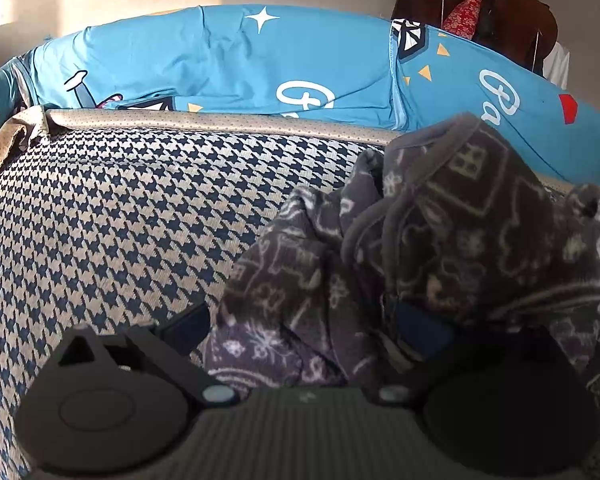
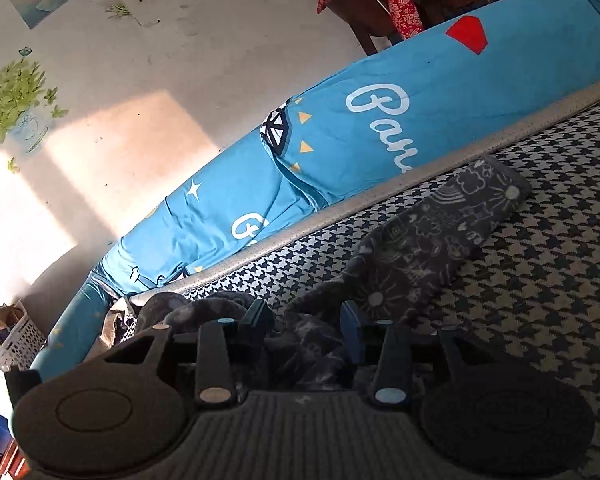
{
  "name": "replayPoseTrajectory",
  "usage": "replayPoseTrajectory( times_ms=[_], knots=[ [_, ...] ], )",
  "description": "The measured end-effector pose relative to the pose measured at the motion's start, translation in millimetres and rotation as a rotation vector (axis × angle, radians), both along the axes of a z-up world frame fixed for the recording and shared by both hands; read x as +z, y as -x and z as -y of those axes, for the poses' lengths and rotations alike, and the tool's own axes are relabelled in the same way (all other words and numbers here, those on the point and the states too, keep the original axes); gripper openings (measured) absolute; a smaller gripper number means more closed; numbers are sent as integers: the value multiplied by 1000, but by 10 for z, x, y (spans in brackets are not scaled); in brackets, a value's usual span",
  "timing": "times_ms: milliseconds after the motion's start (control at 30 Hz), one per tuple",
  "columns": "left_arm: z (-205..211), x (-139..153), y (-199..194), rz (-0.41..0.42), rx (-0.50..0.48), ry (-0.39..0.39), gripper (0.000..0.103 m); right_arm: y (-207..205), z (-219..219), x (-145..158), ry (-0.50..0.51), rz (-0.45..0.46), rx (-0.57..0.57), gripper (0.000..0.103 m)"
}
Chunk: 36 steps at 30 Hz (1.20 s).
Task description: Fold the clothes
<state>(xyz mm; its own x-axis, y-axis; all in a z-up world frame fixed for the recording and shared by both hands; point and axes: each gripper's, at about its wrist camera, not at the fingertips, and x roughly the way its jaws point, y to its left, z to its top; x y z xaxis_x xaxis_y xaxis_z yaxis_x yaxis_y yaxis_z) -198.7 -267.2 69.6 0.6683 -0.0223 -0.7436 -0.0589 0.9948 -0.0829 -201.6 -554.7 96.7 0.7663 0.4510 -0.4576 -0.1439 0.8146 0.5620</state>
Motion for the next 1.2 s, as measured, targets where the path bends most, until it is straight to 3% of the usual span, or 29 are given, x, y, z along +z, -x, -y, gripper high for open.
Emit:
replayPoseTrajectory(
  times_ms=[333, 500, 567, 633, 700, 1000, 1200],
  knots=[
    [-27, -18, 8, -15, 0, 5, 103, -456, -315, -282, 58, -97, 23, 65],
    [-35, -22, 26, -21, -3, 4, 103, -556, -369, -399, 60, -125, 30, 66],
    [-45, -23, 24, -25, 0, 14, 103, -579, -397, -438, 64, -135, 35, 62],
    [-50, -22, 20, -28, 2, 21, 103, -599, -434, -479, 72, -150, 42, 23],
    [-48, -18, 20, -28, 1, 20, 103, -595, -444, -484, 55, -147, 53, 14],
    [-67, -1, 13, -29, 7, 41, 103, -484, -171, -241, -42, -52, -67, 10],
    [38, 51, 7, 2, -1, 9, 103, -393, 189, -52, -98, -1, -197, 10]
  ],
)
